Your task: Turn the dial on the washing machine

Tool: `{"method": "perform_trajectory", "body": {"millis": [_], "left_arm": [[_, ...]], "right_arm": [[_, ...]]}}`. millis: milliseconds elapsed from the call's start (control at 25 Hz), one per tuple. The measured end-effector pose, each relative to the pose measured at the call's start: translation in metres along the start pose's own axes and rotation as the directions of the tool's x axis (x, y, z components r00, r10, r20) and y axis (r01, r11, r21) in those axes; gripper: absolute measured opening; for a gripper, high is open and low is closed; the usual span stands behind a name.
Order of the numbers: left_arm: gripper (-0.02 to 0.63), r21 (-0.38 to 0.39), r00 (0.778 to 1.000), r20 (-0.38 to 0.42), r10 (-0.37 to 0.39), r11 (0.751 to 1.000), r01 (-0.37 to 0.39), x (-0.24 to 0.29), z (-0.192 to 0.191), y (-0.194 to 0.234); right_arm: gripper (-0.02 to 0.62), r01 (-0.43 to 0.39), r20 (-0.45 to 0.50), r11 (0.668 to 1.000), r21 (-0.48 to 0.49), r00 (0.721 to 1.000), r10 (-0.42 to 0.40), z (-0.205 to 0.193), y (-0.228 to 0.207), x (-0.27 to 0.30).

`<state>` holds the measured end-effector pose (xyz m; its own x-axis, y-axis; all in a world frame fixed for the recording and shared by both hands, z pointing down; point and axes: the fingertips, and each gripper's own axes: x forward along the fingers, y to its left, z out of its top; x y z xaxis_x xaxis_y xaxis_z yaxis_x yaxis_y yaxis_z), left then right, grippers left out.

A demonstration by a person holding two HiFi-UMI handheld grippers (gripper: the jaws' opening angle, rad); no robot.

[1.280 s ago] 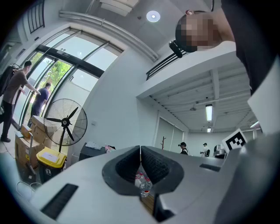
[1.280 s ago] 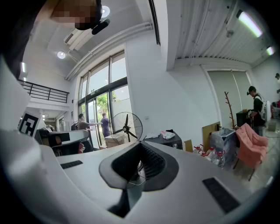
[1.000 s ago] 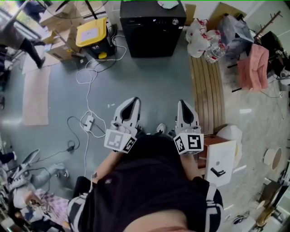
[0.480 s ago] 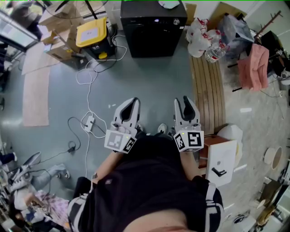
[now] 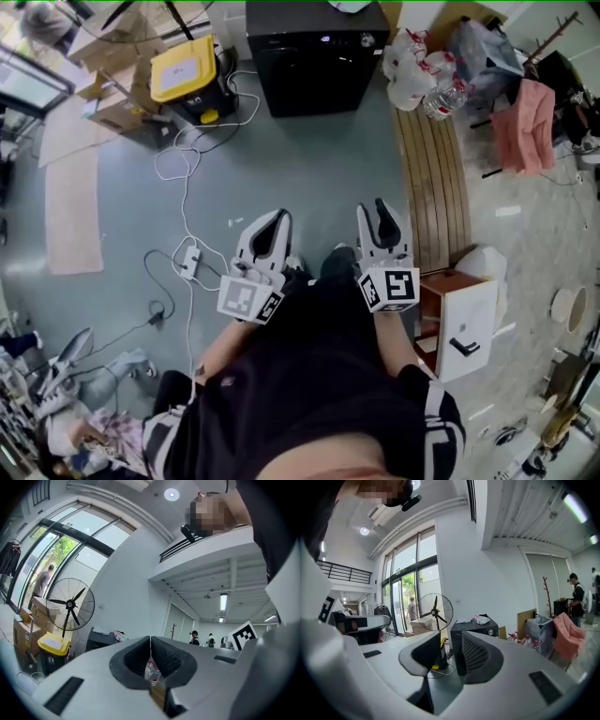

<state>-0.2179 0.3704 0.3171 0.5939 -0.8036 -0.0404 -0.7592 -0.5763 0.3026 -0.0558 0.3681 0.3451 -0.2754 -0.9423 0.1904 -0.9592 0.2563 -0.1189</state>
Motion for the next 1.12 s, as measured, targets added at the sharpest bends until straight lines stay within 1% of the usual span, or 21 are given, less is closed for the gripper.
{"method": "perform_trajectory", "body": {"millis": [160,280,440,600,720,800,920,1000,1120], "left_arm": [[0.028,-0.012,1.0,-0.012,-0.012,1.0,0.012,0.032,-0.007,0.019],[0.028,-0.009,1.0,-0.017,-0.006,1.0,0.006,0.074,-0.01,0.037],[0.028,0.023,1.0,-0.004,0.004,1.0,-0.004,0.157,-0.009,0.06],[0.028,0.052,0.999,0.035,-0.012,0.999,0.01,0.257,0.006,0.067],[0.028,0.043,0.998,0.057,0.013,0.999,-0.015,0.328,0.018,0.074],[0.028,0.048,0.997,0.067,0.029,0.998,-0.032,0.363,0.025,0.081],[0.028,0.055,0.997,0.074,0.032,0.998,-0.036,0.412,0.028,0.093],[0.028,0.055,0.997,0.07,0.029,0.998,-0.033,0.442,0.026,0.101],[0.028,0.049,0.998,0.05,0.023,0.998,-0.025,0.488,0.017,0.121]], "right_arm": [[0.151,0.011,-0.013,1.0,-0.001,1.0,-0.011,-0.005,-0.017,0.038],[0.151,0.01,-0.008,1.0,0.003,1.0,-0.01,-0.002,-0.045,0.082],[0.152,0.003,0.007,1.0,-0.006,1.0,-0.003,0.014,-0.104,0.158],[0.151,-0.031,0.007,0.999,-0.016,1.0,0.031,0.04,-0.172,0.24],[0.152,-0.054,0.004,0.998,-0.038,0.999,0.055,0.065,-0.22,0.296],[0.153,-0.067,0.008,0.996,-0.051,0.998,0.067,0.078,-0.244,0.329],[0.157,-0.07,0.014,0.995,-0.07,0.997,0.071,0.092,-0.283,0.387],[0.16,-0.061,0.008,0.996,-0.06,0.998,0.062,0.094,-0.308,0.423],[0.162,-0.041,-0.008,0.998,-0.05,0.999,0.04,0.087,-0.34,0.479]]}}
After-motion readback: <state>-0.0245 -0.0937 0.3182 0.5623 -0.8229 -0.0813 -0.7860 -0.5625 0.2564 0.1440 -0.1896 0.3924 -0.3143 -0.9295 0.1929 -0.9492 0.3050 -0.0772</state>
